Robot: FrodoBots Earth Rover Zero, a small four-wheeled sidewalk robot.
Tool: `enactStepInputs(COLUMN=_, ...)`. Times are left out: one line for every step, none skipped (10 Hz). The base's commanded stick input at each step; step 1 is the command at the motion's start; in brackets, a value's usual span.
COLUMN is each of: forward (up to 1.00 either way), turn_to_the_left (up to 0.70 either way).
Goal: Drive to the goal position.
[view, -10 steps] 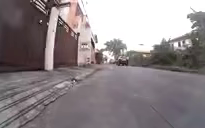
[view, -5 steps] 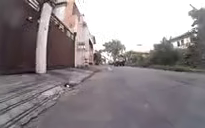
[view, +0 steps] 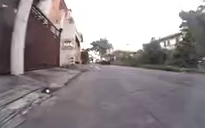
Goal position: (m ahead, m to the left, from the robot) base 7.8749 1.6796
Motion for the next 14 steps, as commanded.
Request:
enactStepInputs(forward=1.0, turn_to_the_left=0.0)
enactStepInputs(forward=1.0, turn_to_the_left=0.0)
enactStepInputs(forward=1.0, turn_to_the_left=0.0)
enactStepInputs(forward=1.0, turn_to_the_left=0.0)
enactStepInputs(forward=1.0, turn_to_the_left=0.0)
enactStepInputs(forward=1.0, turn_to_the_left=0.0)
enactStepInputs(forward=1.0, turn_to_the_left=0.0)
enactStepInputs(forward=1.0, turn_to_the_left=0.0)
enactStepInputs(forward=1.0, turn_to_the_left=0.0)
enactStepInputs(forward=1.0, turn_to_the_left=-0.12)
enactStepInputs(forward=1.0, turn_to_the_left=-0.4)
enactStepInputs(forward=1.0, turn_to_the_left=-0.4)
enactStepInputs(forward=1.0, turn_to_the_left=-0.4)
enactStepInputs(forward=1.0, turn_to_the_left=-0.4)
